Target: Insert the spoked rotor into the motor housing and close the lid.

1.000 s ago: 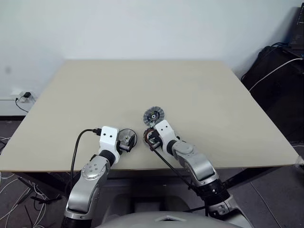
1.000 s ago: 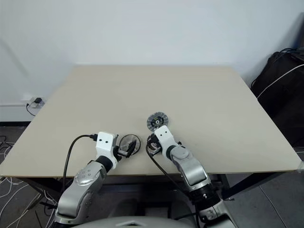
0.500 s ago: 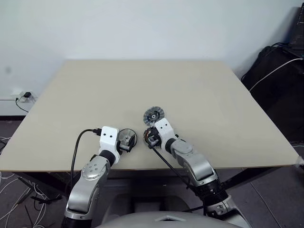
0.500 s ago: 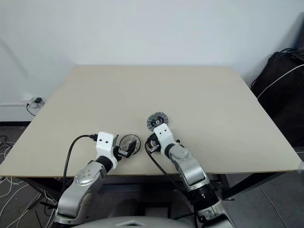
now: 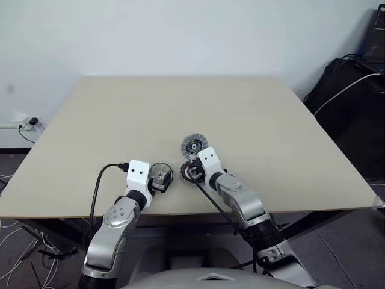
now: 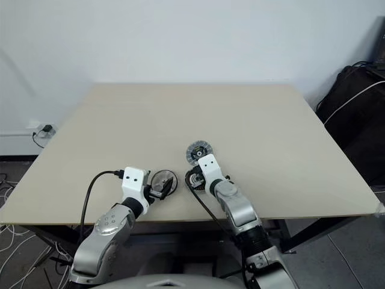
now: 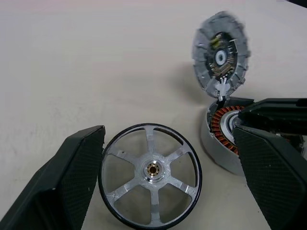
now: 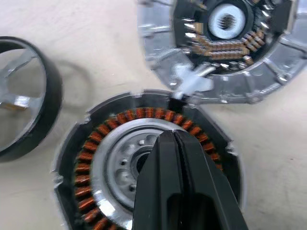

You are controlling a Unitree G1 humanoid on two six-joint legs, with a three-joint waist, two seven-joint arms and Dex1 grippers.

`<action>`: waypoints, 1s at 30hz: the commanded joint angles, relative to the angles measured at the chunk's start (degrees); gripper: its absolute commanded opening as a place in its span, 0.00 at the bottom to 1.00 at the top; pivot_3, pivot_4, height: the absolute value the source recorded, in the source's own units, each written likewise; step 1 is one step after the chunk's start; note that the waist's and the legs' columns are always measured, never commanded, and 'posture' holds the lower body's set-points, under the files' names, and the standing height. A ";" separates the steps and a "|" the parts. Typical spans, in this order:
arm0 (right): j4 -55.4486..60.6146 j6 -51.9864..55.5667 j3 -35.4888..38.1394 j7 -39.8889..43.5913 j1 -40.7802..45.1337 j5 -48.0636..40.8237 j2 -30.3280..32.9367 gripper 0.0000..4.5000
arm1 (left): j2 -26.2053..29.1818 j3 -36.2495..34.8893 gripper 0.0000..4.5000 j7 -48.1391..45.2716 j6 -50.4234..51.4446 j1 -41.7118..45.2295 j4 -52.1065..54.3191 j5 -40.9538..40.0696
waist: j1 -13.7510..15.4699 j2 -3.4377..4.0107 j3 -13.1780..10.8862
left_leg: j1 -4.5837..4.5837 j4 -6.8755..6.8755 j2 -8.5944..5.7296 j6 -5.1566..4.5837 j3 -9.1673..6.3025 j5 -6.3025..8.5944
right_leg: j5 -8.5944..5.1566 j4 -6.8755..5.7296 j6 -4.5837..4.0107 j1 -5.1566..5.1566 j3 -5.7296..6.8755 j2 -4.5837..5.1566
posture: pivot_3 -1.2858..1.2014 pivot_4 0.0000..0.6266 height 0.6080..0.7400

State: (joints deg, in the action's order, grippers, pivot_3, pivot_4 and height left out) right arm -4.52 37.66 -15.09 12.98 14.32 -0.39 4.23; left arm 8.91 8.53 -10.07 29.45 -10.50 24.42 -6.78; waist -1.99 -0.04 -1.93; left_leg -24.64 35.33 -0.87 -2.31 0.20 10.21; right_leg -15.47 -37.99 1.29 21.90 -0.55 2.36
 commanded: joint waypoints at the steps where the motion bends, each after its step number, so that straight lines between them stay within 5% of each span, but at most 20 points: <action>1: 4.19 -1.70 1.74 1.14 0.21 -1.11 0.39 0.01 | -0.48 -0.34 1.00 0.29 -1.49 0.41 1.12 0.17 | -0.02 0.00 0.00 | -0.01 0.00 0.00 0.00 0.00 0.00 | 0.01 0.01 -0.02 0.00 0.00 0.00 | 0.52 0.00 1.00; 10: 12.88 -0.83 1.88 4.18 -2.09 -3.09 2.32 0.01 | -2.20 -2.73 1.00 3.48 -4.16 0.77 0.19 1.23 | 0.23 -0.01 0.00 | -0.04 -0.03 0.00 0.00 0.01 0.00 | 0.02 0.03 -0.16 0.05 0.00 -0.03 | 0.52 0.00 1.00; 30: 5.12 1.23 0.11 3.19 -3.50 -0.38 5.00 0.01 | -2.69 -2.48 1.00 2.66 -3.58 0.59 -0.20 1.39 | 0.57 -0.07 0.08 | -0.01 -0.01 -0.01 0.00 0.03 0.00 | 0.02 0.04 -0.14 0.01 0.00 0.00 | 0.52 0.00 1.00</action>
State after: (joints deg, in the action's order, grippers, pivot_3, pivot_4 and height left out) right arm 0.01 38.05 -16.38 16.28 11.09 -0.97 8.83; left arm 6.56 6.08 -7.47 26.81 -10.40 23.68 -5.35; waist -1.42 -0.11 -1.85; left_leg -24.66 35.31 -0.88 -2.31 0.22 10.21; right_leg -15.46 -37.95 1.16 21.90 -0.55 2.36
